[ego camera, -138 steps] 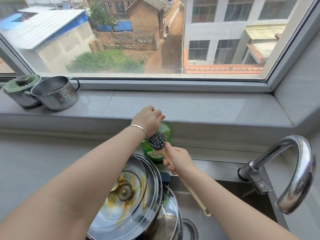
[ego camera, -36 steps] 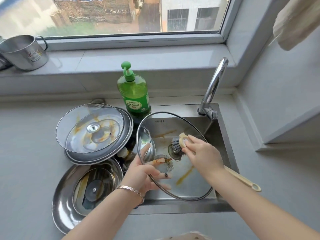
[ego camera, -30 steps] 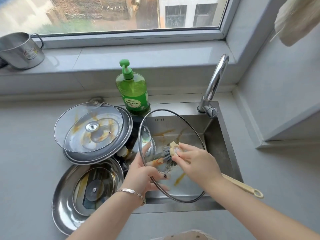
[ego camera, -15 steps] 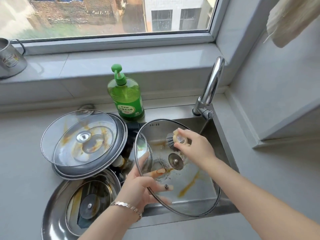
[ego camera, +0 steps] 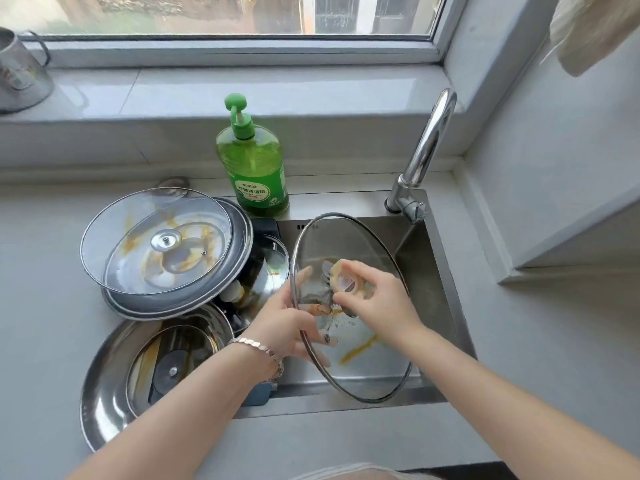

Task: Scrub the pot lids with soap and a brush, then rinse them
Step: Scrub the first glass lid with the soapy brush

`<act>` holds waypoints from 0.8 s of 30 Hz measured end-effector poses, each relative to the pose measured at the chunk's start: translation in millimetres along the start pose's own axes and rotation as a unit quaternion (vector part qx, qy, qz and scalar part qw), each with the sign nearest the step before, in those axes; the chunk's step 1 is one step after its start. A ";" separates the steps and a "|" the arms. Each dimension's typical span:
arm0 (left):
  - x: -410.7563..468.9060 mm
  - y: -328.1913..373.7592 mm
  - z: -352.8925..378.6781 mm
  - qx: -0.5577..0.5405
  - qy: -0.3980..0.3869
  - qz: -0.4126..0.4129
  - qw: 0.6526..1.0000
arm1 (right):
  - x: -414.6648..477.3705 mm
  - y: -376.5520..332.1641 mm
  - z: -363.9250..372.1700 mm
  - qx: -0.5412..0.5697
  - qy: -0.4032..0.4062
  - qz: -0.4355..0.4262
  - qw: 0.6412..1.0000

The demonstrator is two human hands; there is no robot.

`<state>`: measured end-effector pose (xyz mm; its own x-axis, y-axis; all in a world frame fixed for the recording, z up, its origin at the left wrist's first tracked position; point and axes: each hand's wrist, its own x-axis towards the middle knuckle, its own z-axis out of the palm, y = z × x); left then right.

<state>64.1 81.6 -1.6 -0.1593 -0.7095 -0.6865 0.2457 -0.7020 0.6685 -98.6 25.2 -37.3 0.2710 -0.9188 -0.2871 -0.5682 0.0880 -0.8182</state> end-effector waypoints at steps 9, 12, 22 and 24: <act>3.2 2.8 17.9 -0.041 -0.005 0.013 0.999 | 7.4 -10.6 -18.8 0.073 -0.051 -0.056 0.995; 8.0 -1.6 18.9 -0.060 -0.035 -0.016 0.997 | 40.4 -1.4 -44.9 0.074 0.050 -0.015 0.996; 22.9 10.2 24.7 -0.013 -0.056 -0.042 0.997 | 54.2 -2.4 -51.4 0.096 0.104 0.005 0.990; 23.4 12.4 25.5 -0.013 -0.052 -0.041 0.998 | 47.3 -10.1 -40.3 0.098 0.070 -0.023 0.992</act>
<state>39.1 54.7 -2.1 -0.2778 -0.6538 -0.7038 0.2530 -0.7566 0.6030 -111.3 -34.7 -22.6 0.1738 -0.9669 -0.1866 -0.3924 0.1058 -0.9137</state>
